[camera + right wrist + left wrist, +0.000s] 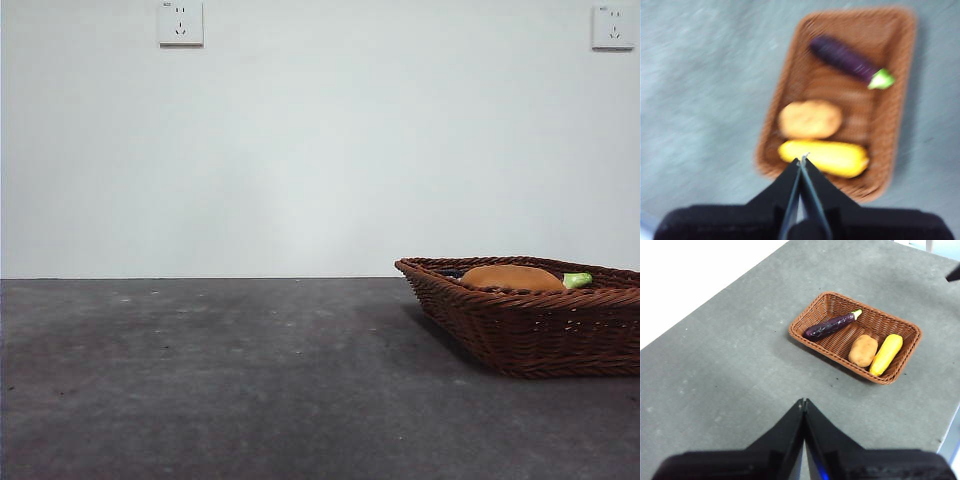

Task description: Help me put the vegetables on the table into the basket

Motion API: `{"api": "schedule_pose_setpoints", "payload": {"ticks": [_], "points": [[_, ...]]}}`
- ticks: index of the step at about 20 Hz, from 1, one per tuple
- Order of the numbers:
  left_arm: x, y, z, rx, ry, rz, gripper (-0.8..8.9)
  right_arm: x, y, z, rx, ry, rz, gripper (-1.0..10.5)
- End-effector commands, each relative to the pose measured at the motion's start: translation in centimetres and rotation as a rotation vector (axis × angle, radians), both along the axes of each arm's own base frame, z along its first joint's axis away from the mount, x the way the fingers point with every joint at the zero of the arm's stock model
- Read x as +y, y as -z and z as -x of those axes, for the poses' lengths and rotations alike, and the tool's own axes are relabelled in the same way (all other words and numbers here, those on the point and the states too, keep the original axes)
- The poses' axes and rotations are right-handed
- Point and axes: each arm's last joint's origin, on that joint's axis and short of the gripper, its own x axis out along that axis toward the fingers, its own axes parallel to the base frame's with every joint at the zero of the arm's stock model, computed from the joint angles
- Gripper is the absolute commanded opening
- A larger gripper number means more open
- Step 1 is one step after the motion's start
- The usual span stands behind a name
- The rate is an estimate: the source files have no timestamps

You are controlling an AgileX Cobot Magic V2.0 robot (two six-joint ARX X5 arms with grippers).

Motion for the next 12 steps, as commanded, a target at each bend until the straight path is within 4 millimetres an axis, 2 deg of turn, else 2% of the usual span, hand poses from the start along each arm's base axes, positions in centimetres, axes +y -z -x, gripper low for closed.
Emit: {"api": "schedule_pose_setpoints", "payload": {"ticks": [1,3,7,9,10,12], "points": [[0.4,-0.3,0.5,-0.013,-0.016,0.016,-0.04,-0.2,0.0,-0.5,-0.026,0.024,0.047,0.0],[1.4,-0.7,1.0,-0.062,-0.055,0.007,-0.04,-0.4,-0.1,-0.8,-0.045,0.049,0.08,0.0],[4.8,-1.8,3.9,-0.351,-0.167,0.022,-0.04,-0.6,-0.2,-1.0,-0.066,0.096,0.138,0.0],[5.7,-0.4,5.0,-0.51,-0.204,0.064,-0.04,-0.6,-0.2,-1.1,-0.069,0.105,0.148,0.0],[6.1,1.1,5.3,-0.582,-0.239,0.071,-0.04,-0.7,-0.2,-1.1,-0.067,0.105,0.148,0.0],[6.5,3.2,5.4,-0.651,-0.288,0.066,-0.04,-0.7,-0.2,-1.2,-0.065,0.105,0.148,0.0]]}}
